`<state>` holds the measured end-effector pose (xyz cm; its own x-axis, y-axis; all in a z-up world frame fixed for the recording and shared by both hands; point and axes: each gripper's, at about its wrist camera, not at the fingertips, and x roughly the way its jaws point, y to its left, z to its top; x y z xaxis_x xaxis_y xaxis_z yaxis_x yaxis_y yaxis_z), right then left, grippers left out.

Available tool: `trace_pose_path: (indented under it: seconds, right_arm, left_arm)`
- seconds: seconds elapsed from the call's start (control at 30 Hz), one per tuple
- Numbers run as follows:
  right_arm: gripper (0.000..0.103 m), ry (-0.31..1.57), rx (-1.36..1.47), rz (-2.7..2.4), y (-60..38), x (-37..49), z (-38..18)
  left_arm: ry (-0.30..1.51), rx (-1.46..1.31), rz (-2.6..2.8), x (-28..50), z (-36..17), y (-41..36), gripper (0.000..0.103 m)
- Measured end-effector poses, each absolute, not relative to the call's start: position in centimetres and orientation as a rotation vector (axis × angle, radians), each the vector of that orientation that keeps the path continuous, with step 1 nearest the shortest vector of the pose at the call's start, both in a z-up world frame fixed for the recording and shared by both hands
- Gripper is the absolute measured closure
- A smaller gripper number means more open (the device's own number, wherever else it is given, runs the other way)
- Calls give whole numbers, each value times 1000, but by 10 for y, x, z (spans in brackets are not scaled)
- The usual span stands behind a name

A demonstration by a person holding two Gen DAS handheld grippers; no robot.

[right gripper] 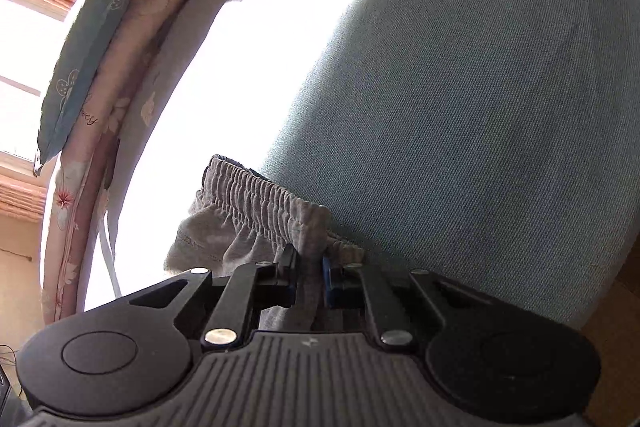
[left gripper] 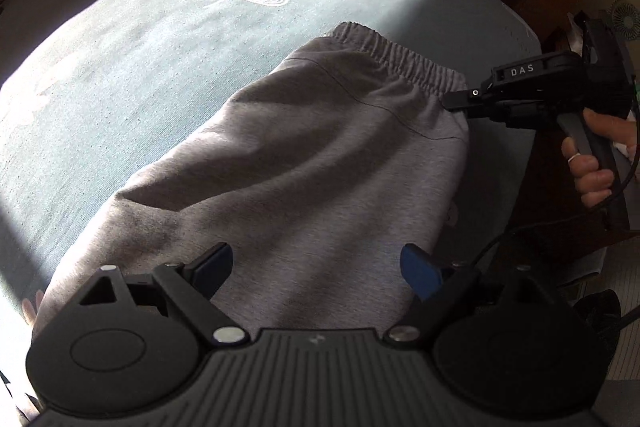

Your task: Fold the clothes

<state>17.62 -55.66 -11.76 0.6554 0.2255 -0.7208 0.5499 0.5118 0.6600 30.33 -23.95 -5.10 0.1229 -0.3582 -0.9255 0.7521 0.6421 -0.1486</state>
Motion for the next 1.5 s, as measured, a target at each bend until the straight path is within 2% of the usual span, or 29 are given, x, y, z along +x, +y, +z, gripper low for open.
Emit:
trace_pose_path:
  seconds: [0.07, 0.13, 0.27, 0.37, 0.5, 0.57, 0.6, 0.7, 0.77, 0.83, 1.0, 1.1, 1.2, 1.33, 1.5]
  right_arm:
    - [87, 884, 1059, -231, -557, 176, -119]
    - [77, 883, 1073, -234, -558, 172, -116]
    - [75, 876, 1122, -211, -554, 160, -105]
    - [67, 933, 1134, -176, -540, 157, -106]
    - [69, 1003, 1113, -160, -513, 158, -117]
    - [91, 1045, 1057, -178, -502, 161, -119]
    - [96, 1066, 1028, -186, -497, 163, -119]
    - [96, 1082, 999, -209, -496, 154, -118]
    - [94, 1105, 982, -214, -496, 152, -117]
    - [88, 1127, 934, -191, -495, 149, -107]
    - [87, 1111, 751, -51, -468, 160, -67]
    - [77, 1110, 664, 103, -434, 186, -62]
    - [77, 1135, 615, 266, -390, 224, -80]
    - [78, 1284, 519, 280, -353, 227, -110]
    - [78, 1325, 556, 245, -353, 217, -110]
  left_arm:
    - [1202, 423, -859, 300, -54, -241, 12]
    - [1197, 451, -883, 295, -55, -241, 12]
    - [1153, 573, -940, 277, -63, -227, 12]
    - [1139, 663, -996, 263, -74, -217, 13]
    - [1203, 703, -1039, 249, -89, -202, 15]
    - [1291, 654, -1043, 243, -94, -190, 16]
    - [1336, 628, -1045, 240, -97, -184, 16]
    - [1483, 591, -1059, 222, -112, -167, 16]
    - [1436, 639, -1066, 211, -110, -162, 16]
    - [1405, 627, -1063, 215, -100, -159, 16]
    - [1252, 597, -1010, 242, -76, -150, 14]
    - [1249, 625, -982, 250, -87, -142, 14]
    - [1302, 636, -977, 240, -101, -130, 14]
    - [1342, 575, -978, 222, -99, -115, 6]
    - [1364, 496, -955, 206, -91, -96, 7]
